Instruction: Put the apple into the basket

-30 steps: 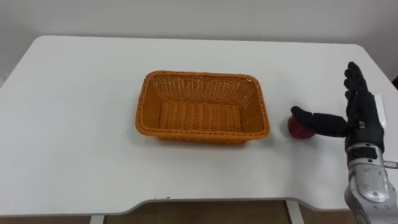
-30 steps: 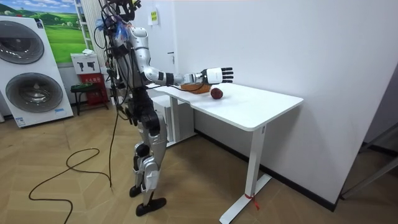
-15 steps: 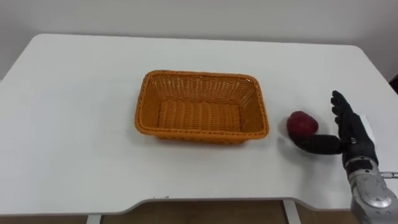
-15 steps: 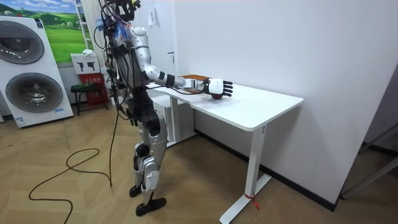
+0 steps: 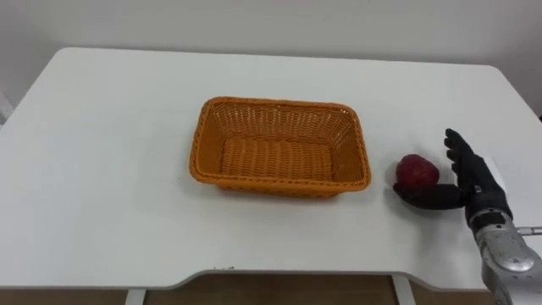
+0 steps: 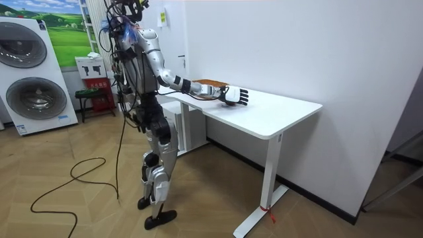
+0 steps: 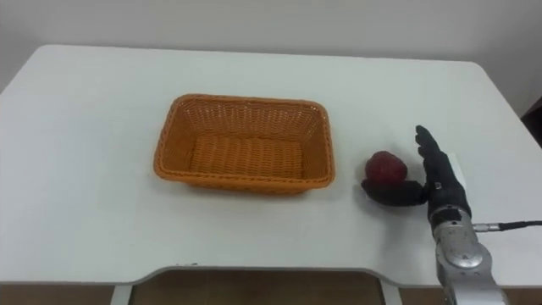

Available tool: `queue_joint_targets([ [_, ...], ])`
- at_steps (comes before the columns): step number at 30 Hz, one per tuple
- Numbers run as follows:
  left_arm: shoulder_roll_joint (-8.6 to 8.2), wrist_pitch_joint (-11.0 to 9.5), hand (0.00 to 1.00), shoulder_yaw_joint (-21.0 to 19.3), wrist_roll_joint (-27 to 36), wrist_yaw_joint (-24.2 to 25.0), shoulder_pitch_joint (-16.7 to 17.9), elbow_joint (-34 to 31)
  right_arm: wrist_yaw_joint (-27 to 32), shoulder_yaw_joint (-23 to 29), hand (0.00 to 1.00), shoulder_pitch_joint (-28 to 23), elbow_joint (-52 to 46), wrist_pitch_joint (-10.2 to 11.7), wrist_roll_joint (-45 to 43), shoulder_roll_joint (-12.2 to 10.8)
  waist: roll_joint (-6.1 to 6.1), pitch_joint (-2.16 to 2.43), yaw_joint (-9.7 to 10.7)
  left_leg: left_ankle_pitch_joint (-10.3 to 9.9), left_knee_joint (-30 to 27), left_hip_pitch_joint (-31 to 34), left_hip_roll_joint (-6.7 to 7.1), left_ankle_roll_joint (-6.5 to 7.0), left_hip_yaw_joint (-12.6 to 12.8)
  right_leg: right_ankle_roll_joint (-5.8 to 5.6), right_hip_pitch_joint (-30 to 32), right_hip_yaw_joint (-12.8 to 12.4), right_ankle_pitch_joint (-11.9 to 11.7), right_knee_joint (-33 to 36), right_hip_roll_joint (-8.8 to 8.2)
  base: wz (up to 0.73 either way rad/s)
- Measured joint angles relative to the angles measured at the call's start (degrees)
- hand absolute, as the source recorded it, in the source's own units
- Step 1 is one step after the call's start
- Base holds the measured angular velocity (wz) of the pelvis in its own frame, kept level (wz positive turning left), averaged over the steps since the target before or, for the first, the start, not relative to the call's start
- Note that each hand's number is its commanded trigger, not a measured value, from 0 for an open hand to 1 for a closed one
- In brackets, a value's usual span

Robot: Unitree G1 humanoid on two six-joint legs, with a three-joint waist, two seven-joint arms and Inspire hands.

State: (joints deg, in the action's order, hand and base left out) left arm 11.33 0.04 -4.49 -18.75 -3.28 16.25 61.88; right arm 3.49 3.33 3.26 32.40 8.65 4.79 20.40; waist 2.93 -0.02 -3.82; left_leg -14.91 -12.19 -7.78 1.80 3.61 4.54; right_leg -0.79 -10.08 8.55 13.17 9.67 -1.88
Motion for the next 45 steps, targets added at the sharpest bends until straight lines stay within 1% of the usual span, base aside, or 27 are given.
queue_joint_targets([
  [5,0.15,0.0,0.0,0.1,-0.1,0.1,0.3,0.0,-1.0,0.0,0.0,0.3,1.3,0.0,-0.1,0.1,0.53,-0.28,0.0,0.5,0.4,-0.1,-0.07,-0.31,-0.4,0.1,-0.1,0.2,-0.1,0.0,0.04,0.03],
  [7,0.2,0.0,0.0,0.1,-0.1,0.1,0.3,0.0,-1.6,0.0,0.0,0.3,1.6,0.0,-0.1,0.3,0.93,-0.48,0.1,0.5,0.4,0.1,-0.07,-0.33,-0.8,0.14,-0.1,0.6,-0.1,0.0,0.03,0.07],
  [10,0.33,0.0,0.0,0.2,-0.1,0.3,0.2,0.0,-1.9,-0.1,0.0,0.4,2.5,0.0,-0.1,0.4,1.57,-0.64,0.0,0.5,0.4,0.1,-0.05,-0.32,-0.8,0.15,-0.1,0.9,-0.1,0.0,-0.02,0.02],
  [14,0.56,0.0,0.0,0.2,-0.1,0.5,0.2,0.0,-2.5,-0.7,0.0,0.4,2.9,0.0,-0.3,0.4,1.99,-0.66,-0.2,0.5,0.3,0.3,0.06,-0.3,-1.3,0.16,-0.1,1.1,-0.1,0.0,0.03,0.03],
  [17,0.7,0.0,0.0,0.2,-0.1,0.5,0.1,0.0,-2.7,-2.1,0.0,0.4,3.2,0.0,-1.2,1.3,1.99,-0.67,-0.1,0.5,0.0,0.5,0.1,-0.3,-1.6,0.16,-0.1,1.6,-0.1,0.0,0.01,0.06],
  [19,0.73,0.0,0.0,0.2,-0.1,0.5,-0.1,0.0,-3.6,-2.2,0.0,0.5,3.2,0.0,-2.5,2.2,1.92,-0.7,-0.3,0.5,-0.1,0.8,0.09,-0.3,-1.7,0.16,0.0,1.9,-0.1,0.0,0.02,0.0],
  [20,0.73,0.0,0.0,0.2,-0.1,0.5,-0.1,0.0,-3.7,-2.2,0.0,0.5,3.2,0.0,-2.7,2.3,1.9,-0.7,-0.3,0.5,-0.1,1.0,0.08,-0.31,-1.7,0.16,0.0,2.0,-0.1,0.0,0.02,0.0],
  [21,0.73,0.0,0.0,0.2,-0.1,0.5,-0.1,0.0,-3.7,-2.2,0.13,0.6,3.2,0.0,-3.1,2.3,1.9,-0.68,-0.3,0.5,-0.4,1.2,0.08,-0.31,-1.8,0.17,0.0,2.1,-0.1,0.0,0.02,0.04],
  [22,0.73,0.0,0.0,0.2,-0.1,0.6,-0.1,0.0,-3.7,-2.2,0.68,0.6,3.3,0.0,-3.1,2.3,1.89,-0.69,-0.3,0.5,-0.6,1.2,0.08,-0.31,-1.9,0.21,0.1,2.4,-0.1,0.0,0.02,0.06],
  [23,0.74,0.0,0.0,0.2,-0.1,0.6,-0.1,0.0,-3.7,-2.2,0.81,0.7,3.4,0.0,-3.1,2.4,1.87,-0.7,-0.3,0.5,-0.6,1.2,0.08,-0.31,-2.0,0.22,0.1,2.5,-0.1,0.0,0.02,0.07],
  [24,0.81,0.1,0.0,0.2,-0.1,0.6,-0.1,0.0,-3.7,-2.2,1.0,0.7,3.6,0.0,-3.2,2.4,1.88,-0.69,-0.3,0.5,-0.6,1.3,0.08,-0.31,-2.1,0.25,0.1,2.6,-0.1,0.0,0.02,0.05],
  [27,1.13,0.1,0.0,0.2,-0.1,1.3,-0.2,0.0,-2.8,-2.2,1.0,0.7,3.9,0.0,-3.9,2.5,1.92,-0.65,-0.8,0.5,-0.7,1.4,0.04,-0.31,-2.2,0.37,0.0,2.6,-0.2,0.0,-0.01,0.0],
  [30,1.32,0.1,0.0,0.3,-0.1,1.7,-0.2,0.0,-2.4,-2.3,1.0,1.4,4.4,0.0,-5.1,3.6,2.0,-0.6,-0.9,0.5,-1.2,1.7,0.03,-0.31,-2.2,0.47,0.1,2.6,-0.3,0.0,-0.01,0.0],
  [32,1.46,0.1,0.0,0.4,-0.1,1.9,-0.2,0.0,-2.3,-2.7,1.0,2.0,5.3,-0.1,-5.3,4.2,2.11,-0.51,-1.1,0.5,-1.4,1.7,0.02,-0.31,-2.2,0.5,0.1,2.6,-0.3,0.1,0.0,0.0],
  [33,1.55,0.1,0.0,0.4,-0.1,2.0,-0.2,0.0,-2.3,-3.3,1.0,2.3,5.5,-0.5,-5.4,4.4,2.21,-0.41,-1.1,0.5,-1.5,1.7,-0.01,-0.31,-2.2,0.54,0.0,2.6,-0.3,0.1,0.0,0.0],
  [35,1.7,0.1,0.0,0.4,-0.1,2.6,-0.2,0.0,-2.3,-3.9,1.0,2.5,5.5,-0.9,-5.7,4.5,2.35,-0.31,-1.2,0.5,-1.5,1.7,-0.03,-0.31,-2.2,0.58,0.0,2.6,-0.3,0.1,0.02,0.0],
  [37,1.89,0.1,0.0,1.2,0.0,2.7,-0.5,0.0,-2.3,-5.0,1.0,2.5,5.5,-1.1,-5.9,4.5,2.44,-0.23,-1.2,0.5,-1.6,1.5,-0.02,-0.31,-2.3,0.6,-0.1,2.7,-0.4,0.1,-0.01,0.0],
  [40,2.05,0.2,0.0,1.7,0.0,2.7,-0.5,0.1,-2.5,-6.4,1.0,2.5,5.4,-1.1,-5.9,4.3,2.42,-0.27,-1.2,0.5,-1.6,1.1,0.0,-0.31,-2.3,0.6,-0.9,2.8,-0.4,0.1,-0.05,0.0],
  [45,2.31,0.4,0.0,2.5,0.2,2.7,-0.9,0.1,-2.9,-6.8,1.0,2.5,5.1,-1.1,-6.1,4.0,2.27,-0.31,-1.2,0.5,-1.4,1.3,0.01,-0.31,-2.4,0.69,-0.9,3.0,-0.4,0.2,0.12,0.0],
])
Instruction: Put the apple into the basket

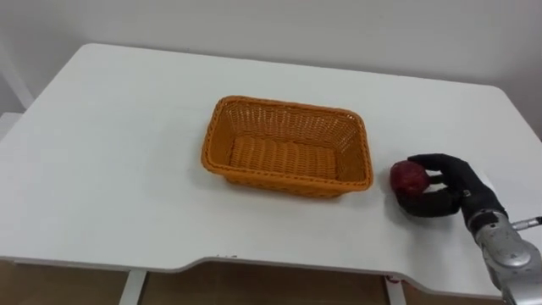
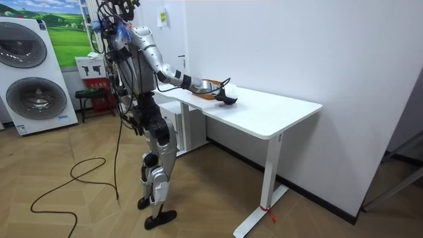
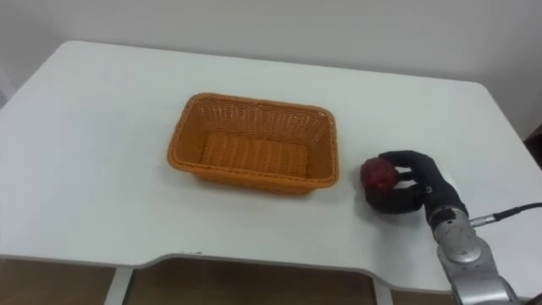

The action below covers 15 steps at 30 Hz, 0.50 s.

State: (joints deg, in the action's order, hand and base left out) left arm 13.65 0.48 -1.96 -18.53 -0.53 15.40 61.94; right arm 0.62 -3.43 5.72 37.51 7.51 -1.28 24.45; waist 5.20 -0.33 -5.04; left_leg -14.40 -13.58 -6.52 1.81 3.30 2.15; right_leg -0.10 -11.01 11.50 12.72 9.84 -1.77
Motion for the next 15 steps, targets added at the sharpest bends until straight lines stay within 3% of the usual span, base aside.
queue_joint_targets([
  [9,-0.02,0.9,0.0,0.4,0.0,0.9,-0.2,0.0,0.4,0.0,1.0,0.0,-0.1,0.1,-1.2,0.0,-0.2,0.06,0.2,0.0,-0.1,0.0,0.03,0.0,-0.2,0.02,-0.1,0.3,0.0,0.0,-0.01,0.0],
  [15,-0.45,0.9,0.0,0.4,0.1,1.0,-0.5,-0.1,1.4,0.1,1.0,0.0,-2.2,-0.3,0.6,-0.1,-1.72,0.25,0.5,0.0,-0.2,-0.1,0.09,0.08,0.1,-0.05,-0.2,-0.3,-0.1,0.0,-0.13,-0.03],
])
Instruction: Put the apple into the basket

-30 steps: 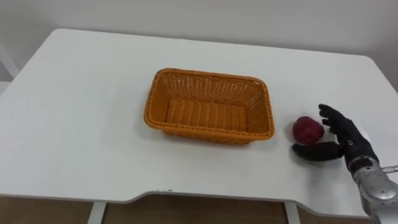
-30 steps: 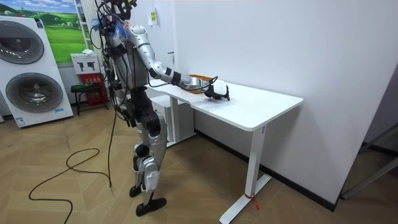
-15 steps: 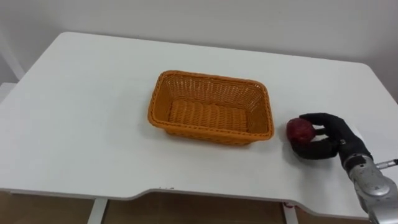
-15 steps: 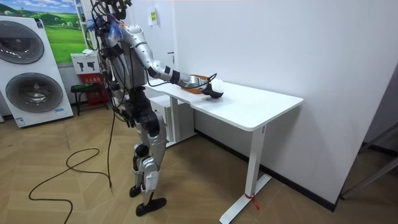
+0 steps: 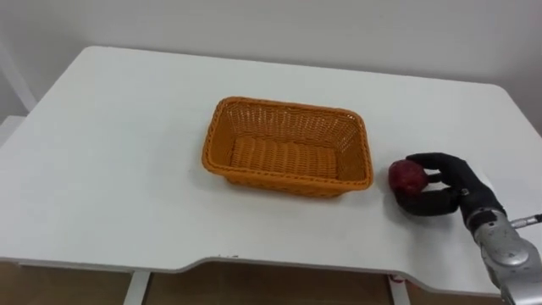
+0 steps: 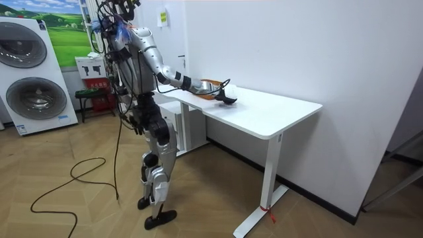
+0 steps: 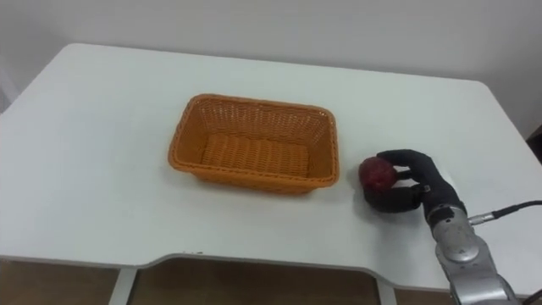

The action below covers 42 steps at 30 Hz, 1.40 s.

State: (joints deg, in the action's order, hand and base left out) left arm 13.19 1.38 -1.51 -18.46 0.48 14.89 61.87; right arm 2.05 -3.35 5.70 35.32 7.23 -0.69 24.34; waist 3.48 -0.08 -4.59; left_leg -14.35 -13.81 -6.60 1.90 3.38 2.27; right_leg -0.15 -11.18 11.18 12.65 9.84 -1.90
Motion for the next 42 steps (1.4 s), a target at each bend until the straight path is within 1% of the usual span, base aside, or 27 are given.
queue_joint_targets([
  [1,-0.12,0.0,0.0,0.0,-0.1,0.0,-0.2,0.0,0.5,0.0,1.0,0.0,-1.1,-0.3,0.5,-0.1,-0.6,-0.11,0.0,0.0,0.1,0.0,0.0,0.02,0.1,0.0,0.1,0.0,0.0,0.0,0.0,-0.04],
  [2,-0.2,0.0,0.0,0.0,-0.2,0.0,-0.2,0.0,0.8,0.0,1.0,0.0,-1.6,-0.4,0.7,-0.1,-0.88,-0.14,0.0,0.0,0.1,0.0,0.0,0.02,0.1,0.0,0.2,0.0,0.0,0.0,0.0,-0.04],
  [3,-0.32,0.0,0.0,0.0,-0.3,-0.1,-0.2,0.0,1.3,0.0,1.0,-0.1,-2.5,-0.7,0.8,-0.1,-1.21,-0.09,0.1,0.0,0.2,0.0,0.0,0.01,0.2,0.0,0.2,-0.2,0.0,0.0,0.0,0.0],
  [5,-0.37,0.0,0.0,-0.1,-0.4,-0.4,-0.2,0.0,2.4,0.0,1.0,-0.1,-4.4,-1.1,0.9,-0.1,-1.38,0.02,0.2,0.1,0.2,-0.1,-0.06,-0.04,0.2,0.0,0.2,-0.3,0.0,0.0,0.03,0.0],
  [6,-0.37,0.0,0.0,-0.2,-0.5,-1.1,-0.3,0.0,3.2,0.0,1.0,-0.1,-6.4,-1.1,0.9,-0.1,-1.14,-0.13,0.1,0.2,0.2,-0.1,-0.11,-0.11,0.3,0.0,0.3,-0.4,0.0,0.0,0.04,0.0],
  [7,-0.37,0.0,0.0,-0.2,-0.5,-1.8,-0.3,0.0,4.1,0.0,1.0,-0.1,-8.7,-1.1,1.0,-0.1,-1.06,-0.18,0.2,0.2,0.3,-0.1,-0.17,-0.21,0.4,0.01,0.3,-0.4,0.0,0.0,0.1,0.0],
  [10,-0.44,-0.1,0.0,-0.2,-0.5,-2.9,-0.1,0.0,6.2,0.5,1.0,-0.1,-15.0,-0.8,1.0,-0.1,-0.68,-0.15,1.0,0.3,0.4,0.0,-0.21,-0.26,0.5,0.01,0.2,-0.1,0.0,-0.1,0.29,0.04],
  [12,-0.53,-0.1,0.0,-0.3,-0.5,-2.9,-0.1,0.0,6.8,1.2,1.0,-0.1,-17.9,-0.7,0.9,-0.1,-0.25,-0.23,1.2,0.3,0.4,0.0,-0.19,-0.26,0.5,0.01,0.2,-0.1,0.0,-0.2,0.34,0.0],
  [13,-0.54,-0.1,0.0,-0.3,-0.5,-2.9,-0.1,0.0,7.3,1.7,1.0,-0.1,-19.3,-0.6,0.9,-0.2,-0.09,-0.14,1.2,0.3,0.5,0.0,-0.15,-0.26,0.5,0.01,0.2,-0.1,0.0,-0.2,0.31,0.0],
  [15,-0.53,-0.1,0.0,-0.3,-0.4,-3.0,-0.2,0.0,8.3,2.6,1.0,0.0,-21.0,-0.5,1.2,-0.6,-0.02,-0.09,1.2,0.3,0.4,0.0,-0.1,-0.23,0.6,0.0,0.1,-0.1,0.0,-0.1,0.23,0.0],
  [17,-0.52,-0.1,0.0,-0.3,-0.5,-3.4,-0.4,0.0,9.1,2.9,1.0,0.0,-22.8,-0.5,1.5,-0.8,-0.07,-0.13,1.2,0.3,0.5,0.0,-0.1,-0.22,0.8,0.0,0.2,-0.1,0.0,-0.1,0.22,-0.04],
  [22,-0.71,-0.1,0.0,-0.6,-0.5,-3.6,-0.5,0.1,9.8,2.9,1.0,0.0,-27.7,-0.5,1.6,-0.9,-0.48,-0.09,1.2,0.3,0.6,0.0,-0.19,-0.21,0.7,0.01,0.4,-0.1,0.0,-0.1,0.29,-0.01],
  [24,-0.92,-0.1,0.0,-0.6,-0.5,-3.7,-0.5,0.2,9.9,2.9,1.0,-0.1,-29.5,-0.5,1.7,-1.0,-0.65,-0.08,1.2,0.3,0.6,0.0,-0.18,-0.21,0.7,0.03,0.4,0.0,0.0,-0.1,0.25,0.0],
  [26,-0.99,0.0,0.0,-0.6,-0.5,-3.7,-0.5,0.3,10.0,2.9,1.0,-0.1,-31.2,-0.5,1.3,-1.6,-0.7,-0.07,1.2,0.3,0.6,0.0,-0.18,-0.21,0.7,0.04,0.3,0.0,0.0,-0.1,0.14,0.0],
  [28,-1.22,0.0,0.0,-0.6,-0.5,-3.8,-0.6,0.6,9.8,2.9,1.0,-0.1,-33.6,-0.5,1.4,-3.1,-0.84,-0.11,1.0,0.3,0.5,0.0,-0.18,-0.2,0.7,0.04,0.3,0.0,0.0,-0.1,0.11,0.0],
  [30,-1.35,0.0,0.0,-0.6,-0.5,-3.8,-0.7,0.5,9.7,2.7,1.0,0.0,-34.8,-0.5,0.8,-3.9,-0.97,-0.12,0.8,0.3,0.5,0.0,-0.18,-0.2,0.8,0.04,0.4,-0.1,0.0,-0.1,0.1,0.0],
  [34,-1.51,0.0,0.0,-0.5,-0.5,-4.8,-0.7,0.5,8.8,0.3,1.0,0.0,-34.9,-0.6,0.4,-3.9,-1.06,-0.14,-0.1,0.3,0.7,-0.1,-0.18,-0.19,0.8,0.04,0.4,-0.9,0.0,-0.2,0.29,0.0],
  [36,-1.6,0.1,0.0,-0.5,-0.7,-5.1,-0.7,0.5,8.0,-0.5,1.0,0.0,-34.9,-1.0,0.1,-3.9,-1.07,-0.11,-0.5,0.4,1.0,-0.2,-0.16,-0.14,0.9,0.05,0.4,-1.0,0.0,-0.2,0.34,0.0],
  [40,-1.62,0.5,0.0,-0.5,-1.2,-4.8,-0.7,0.5,5.6,-1.7,1.0,0.0,-34.9,-1.1,-0.9,-3.9,-0.89,-0.03,-0.7,0.4,1.0,-0.2,-0.13,-0.13,0.9,0.04,0.5,-1.6,0.0,-0.2,0.38,0.0],
  [41,-1.65,0.6,0.0,-0.5,-1.2,-4.8,-0.7,0.4,5.3,-2.0,0.75,0.0,-34.9,-1.1,-0.9,-3.9,-0.83,-0.02,-0.7,0.4,1.0,-0.2,-0.13,-0.13,0.9,0.04,0.4,-1.6,0.0,-0.2,0.39,0.0],
  [42,-1.67,0.7,0.0,-0.5,-1.3,-4.6,-0.7,0.4,4.8,-2.6,0.55,0.0,-34.9,-1.1,-1.3,-3.9,-0.76,-0.01,-0.8,0.4,1.0,-0.3,-0.13,-0.13,0.9,0.04,0.5,-1.8,0.0,-0.2,0.37,0.0],
])
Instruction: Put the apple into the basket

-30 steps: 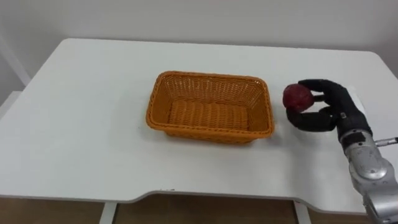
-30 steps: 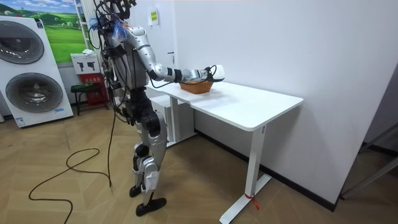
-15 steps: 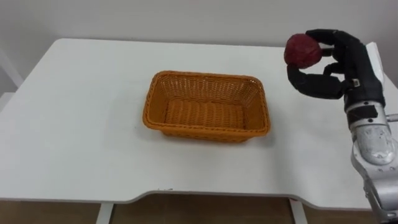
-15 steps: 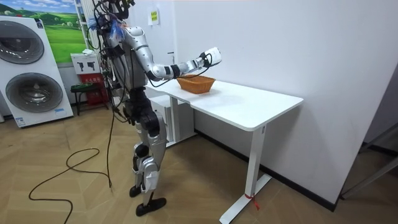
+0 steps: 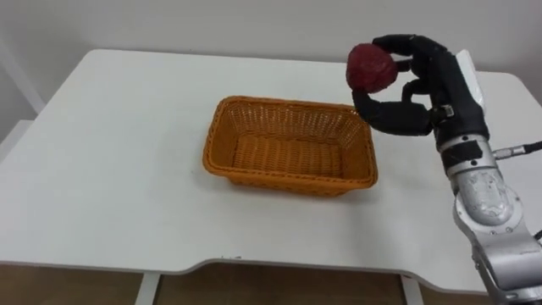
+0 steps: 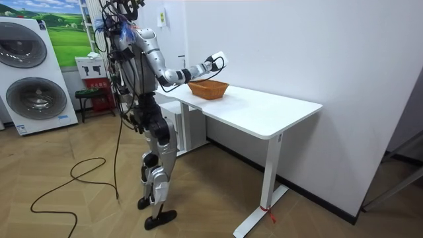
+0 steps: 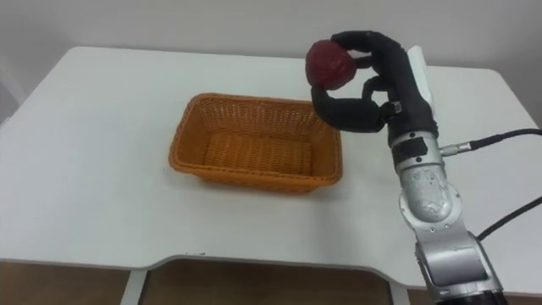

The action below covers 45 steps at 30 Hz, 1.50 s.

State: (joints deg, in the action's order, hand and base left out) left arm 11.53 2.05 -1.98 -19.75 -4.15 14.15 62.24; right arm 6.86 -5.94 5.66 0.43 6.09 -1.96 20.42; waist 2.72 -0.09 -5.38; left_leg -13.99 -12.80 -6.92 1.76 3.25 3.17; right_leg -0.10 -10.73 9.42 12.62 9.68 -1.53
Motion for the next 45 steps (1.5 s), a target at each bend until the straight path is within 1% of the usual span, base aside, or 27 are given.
queue_joint_targets([
  [1,0.01,0.0,0.0,0.0,0.0,0.3,-0.1,0.0,-0.5,-0.7,0.36,0.0,0.0,0.0,-0.7,0.0,0.07,-0.01,0.0,0.0,0.0,-0.3,-0.01,0.0,0.0,0.0,0.0,-0.1,0.0,0.0,-0.03,-0.03],
  [2,0.01,0.0,0.0,0.0,0.0,0.4,-0.2,0.0,-0.8,-1.1,0.0,0.0,0.0,0.0,-0.9,0.0,0.09,-0.02,0.0,0.0,0.1,-0.4,-0.02,0.0,0.0,0.0,-0.1,-0.2,0.0,0.0,-0.05,-0.03],
  [4,0.04,-0.1,0.0,0.1,0.0,1.0,-0.4,-0.4,-2.1,-2.9,0.0,0.0,-0.2,0.0,-2.6,0.0,0.27,0.09,-0.4,0.0,0.2,-0.5,-0.05,-0.01,0.0,0.0,0.2,-0.2,0.0,0.0,-0.11,-0.04],
  [8,0.1,-0.1,0.0,0.8,0.0,1.3,-1.4,-0.4,-4.5,-4.7,0.0,0.0,-1.0,-0.1,-3.6,0.0,0.6,0.24,-0.9,0.1,0.1,0.3,-0.03,-0.04,0.0,0.02,0.7,-0.2,0.0,0.2,-0.09,-0.01],
  [10,0.13,-0.3,0.0,1.2,0.0,1.7,-1.5,-0.5,-5.4,-5.6,0.0,0.0,-1.7,0.0,-5.6,0.0,0.74,0.21,-1.2,0.1,0.1,0.3,0.0,0.0,0.0,0.06,0.6,-0.3,0.0,0.1,-0.07,0.0],
  [12,0.21,-0.4,0.0,1.2,0.0,2.1,-1.5,-0.5,-6.1,-6.2,0.0,0.0,-2.3,0.0,-5.6,0.0,0.78,0.14,-1.2,0.1,0.1,0.4,0.0,0.0,0.0,0.06,0.6,-0.2,0.0,0.1,-0.07,0.02],
  [20,0.2,-0.4,0.0,1.9,0.0,2.6,-1.4,-0.5,-8.3,-6.3,0.0,-0.1,-3.7,0.0,-5.6,0.0,0.61,-0.06,-1.2,0.1,0.2,0.5,0.0,0.0,0.0,0.04,0.6,0.0,0.0,0.1,-0.01,0.0],
  [24,0.22,-0.4,0.0,2.3,0.0,2.6,-1.4,-0.6,-8.4,-6.3,0.0,-0.1,-3.7,0.0,-5.6,-0.1,0.64,-0.03,-1.1,0.1,0.5,0.4,-0.02,0.0,0.0,0.04,0.7,-0.1,0.0,0.1,0.03,0.0],
  [25,0.22,-0.4,0.0,2.3,0.0,2.6,-1.4,-0.6,-8.4,-6.3,0.0,-0.1,-3.7,0.0,-5.5,-0.1,0.8,0.07,-1.1,0.1,0.5,0.4,-0.01,0.0,0.0,0.04,0.7,-0.1,0.0,0.1,-0.06,0.0],
  [27,0.22,-0.4,0.0,2.3,0.0,2.6,-1.4,-0.6,-8.4,-6.3,0.0,-0.1,-3.7,0.0,-5.4,-0.1,0.85,0.1,-1.1,0.1,0.5,0.3,-0.01,0.0,0.0,0.04,0.7,-0.1,0.0,0.1,-0.24,0.0],
  [32,0.2,-0.5,0.0,2.2,0.0,2.6,-1.1,-0.5,-8.3,-6.0,0.0,-0.1,-3.7,0.0,-5.3,-0.1,0.82,0.07,-1.1,0.1,0.6,-0.2,-0.01,0.0,0.0,0.04,0.4,-0.1,0.0,0.0,-0.25,0.0],
  [34,0.2,-0.7,0.0,2.2,0.1,2.4,-1.0,-0.1,-7.6,-4.6,0.0,-0.1,-3.7,0.1,-4.6,-0.1,0.7,-0.15,-1.0,0.1,1.0,-0.7,0.0,0.0,-0.1,0.04,-0.2,0.0,0.0,-0.1,-0.26,0.0],
  [38,0.2,-0.8,0.0,1.7,0.1,2.0,-0.7,0.3,-5.0,-0.8,0.0,-0.1,-3.8,0.3,-4.6,-0.1,0.74,-0.16,-0.7,0.1,0.9,-0.5,0.0,0.0,-0.2,0.04,-0.1,0.3,0.0,-0.1,-0.31,0.02],
  [40,0.06,-0.9,0.0,-0.1,0.0,1.9,-0.1,0.3,-2.9,3.3,0.0,-0.1,-4.1,0.5,-4.3,-0.4,0.9,-0.07,0.3,0.1,0.9,-0.2,0.04,0.02,-0.1,0.03,0.1,0.5,0.0,0.0,-0.33,0.06],
  [41,0.07,-0.9,0.0,-0.3,0.0,1.8,0.2,0.3,-2.1,4.3,0.0,-0.1,-4.1,0.7,-3.8,-0.4,0.9,-0.02,0.4,0.1,1.0,-0.2,0.02,0.02,-0.1,0.03,0.3,0.5,0.0,0.1,-0.32,-0.06],
  [43,0.06,-1.0,0.0,-1.6,0.0,1.0,1.0,0.3,1.9,8.2,0.0,-0.4,-4.8,0.9,-1.5,-0.3,1.18,0.17,1.4,0.1,1.0,-0.1,0.01,0.03,0.1,0.03,0.7,0.2,0.0,0.1,-0.29,-0.09],
  [44,0.06,-1.0,0.0,-1.8,0.0,0.8,1.1,0.5,2.8,9.1,0.0,-0.4,-4.9,1.0,-1.3,-0.3,1.2,0.18,1.8,0.2,1.0,-0.1,0.01,0.03,0.1,0.03,0.6,0.2,0.0,0.1,-0.26,-0.03],
  [45,0.04,-1.2,0.0,-2.3,0.0,0.7,1.5,0.9,5.1,11.1,0.0,-0.4,-4.9,1.2,-1.4,-0.3,1.13,0.21,2.2,0.2,1.0,-0.3,0.03,0.05,0.2,0.03,0.6,0.0,0.0,0.1,-0.14,-0.06],
])
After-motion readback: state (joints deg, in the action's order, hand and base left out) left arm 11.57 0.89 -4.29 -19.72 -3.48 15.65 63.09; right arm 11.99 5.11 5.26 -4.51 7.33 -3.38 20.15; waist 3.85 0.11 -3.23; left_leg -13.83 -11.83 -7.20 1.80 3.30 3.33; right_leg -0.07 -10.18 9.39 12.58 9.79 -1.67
